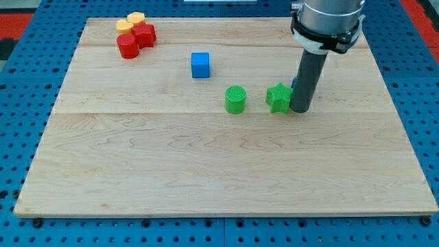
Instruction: Move your arm to the top left of the blue cube
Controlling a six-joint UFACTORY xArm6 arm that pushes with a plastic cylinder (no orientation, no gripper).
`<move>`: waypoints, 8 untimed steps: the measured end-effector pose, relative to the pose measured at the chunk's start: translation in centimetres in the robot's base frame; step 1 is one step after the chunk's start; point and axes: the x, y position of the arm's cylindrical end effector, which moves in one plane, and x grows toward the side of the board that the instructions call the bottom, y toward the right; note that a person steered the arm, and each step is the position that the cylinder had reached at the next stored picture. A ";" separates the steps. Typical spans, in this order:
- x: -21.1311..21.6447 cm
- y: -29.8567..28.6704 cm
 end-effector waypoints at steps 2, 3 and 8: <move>-2.4 -2.2; -2.6 -2.7; -1.2 -18.6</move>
